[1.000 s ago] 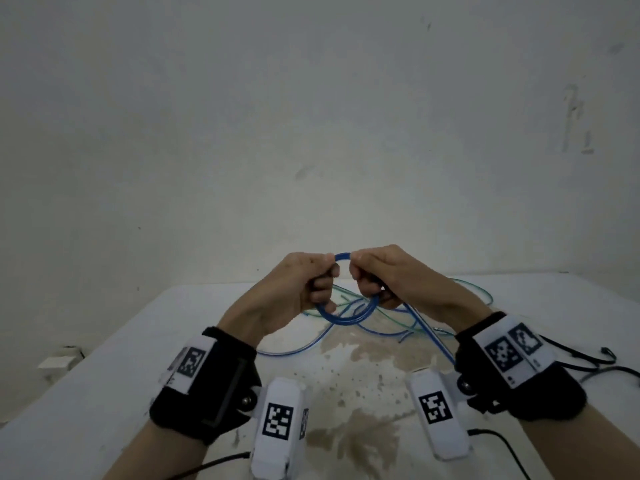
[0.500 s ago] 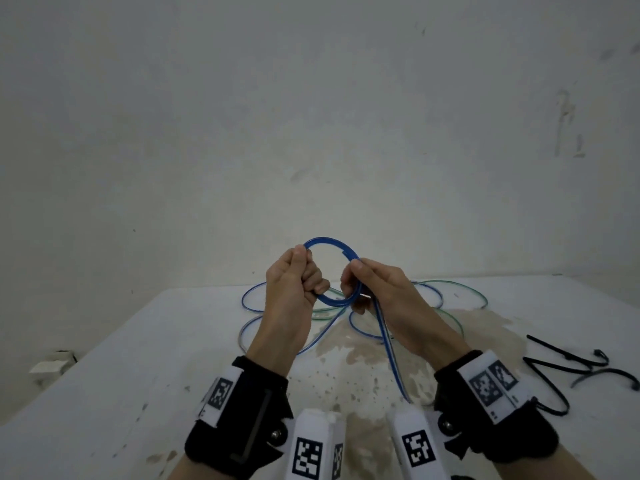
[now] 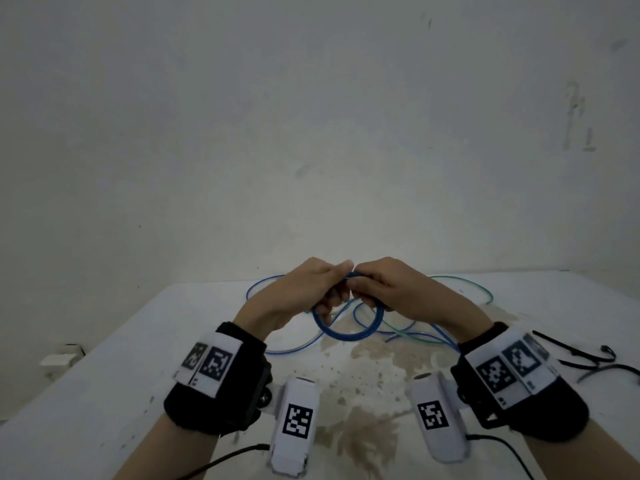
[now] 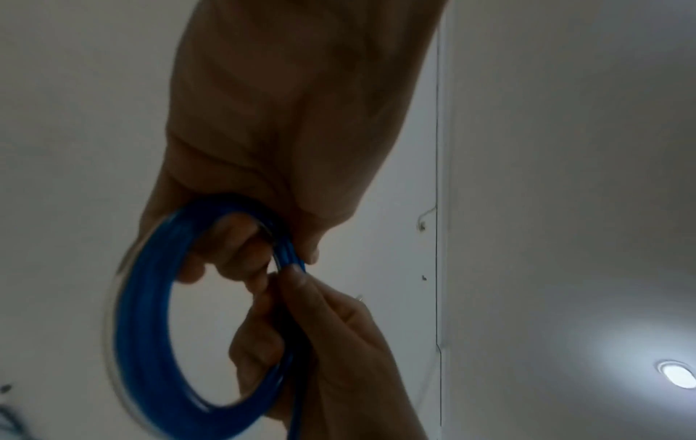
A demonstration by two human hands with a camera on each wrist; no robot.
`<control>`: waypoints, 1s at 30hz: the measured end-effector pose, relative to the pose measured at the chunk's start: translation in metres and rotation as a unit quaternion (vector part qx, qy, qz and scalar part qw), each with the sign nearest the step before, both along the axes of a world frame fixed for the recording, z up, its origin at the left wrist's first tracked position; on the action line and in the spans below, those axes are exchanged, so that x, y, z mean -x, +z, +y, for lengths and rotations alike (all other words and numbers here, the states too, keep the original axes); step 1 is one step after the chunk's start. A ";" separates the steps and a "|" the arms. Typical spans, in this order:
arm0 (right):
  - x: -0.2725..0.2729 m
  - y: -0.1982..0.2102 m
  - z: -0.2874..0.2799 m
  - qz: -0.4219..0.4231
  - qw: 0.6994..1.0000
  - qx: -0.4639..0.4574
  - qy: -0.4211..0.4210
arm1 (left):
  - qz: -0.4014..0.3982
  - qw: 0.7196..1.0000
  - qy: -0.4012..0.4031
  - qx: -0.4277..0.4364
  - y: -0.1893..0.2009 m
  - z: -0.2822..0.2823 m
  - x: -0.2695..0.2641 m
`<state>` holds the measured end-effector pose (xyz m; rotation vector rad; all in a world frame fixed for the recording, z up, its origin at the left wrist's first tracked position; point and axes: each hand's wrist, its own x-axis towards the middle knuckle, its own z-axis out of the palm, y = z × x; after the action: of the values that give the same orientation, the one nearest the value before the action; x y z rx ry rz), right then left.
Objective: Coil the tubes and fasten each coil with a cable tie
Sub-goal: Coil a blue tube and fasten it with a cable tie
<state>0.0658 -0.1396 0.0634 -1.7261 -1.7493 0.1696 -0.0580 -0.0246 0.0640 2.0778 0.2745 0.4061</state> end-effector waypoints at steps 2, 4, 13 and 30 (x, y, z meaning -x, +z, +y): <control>0.000 0.004 -0.002 0.026 1.000 -0.005 0.009 | -0.019 0.999 -0.010 0.027 0.001 -0.001 -0.001; -0.003 0.004 -0.005 0.096 0.995 -0.032 0.005 | -0.072 0.992 -0.007 0.100 0.000 0.000 -0.001; -0.007 -0.001 -0.015 0.349 0.936 0.002 0.052 | -0.165 0.974 -0.021 0.153 -0.020 0.007 0.004; -0.008 -0.003 -0.018 0.190 0.976 -0.099 -0.025 | -0.265 0.905 -0.062 0.328 -0.010 0.020 0.004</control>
<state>0.0742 -0.1576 0.0603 -1.4786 -1.3928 0.2744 -0.0625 -0.0045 0.0538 1.2551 -0.0529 0.6749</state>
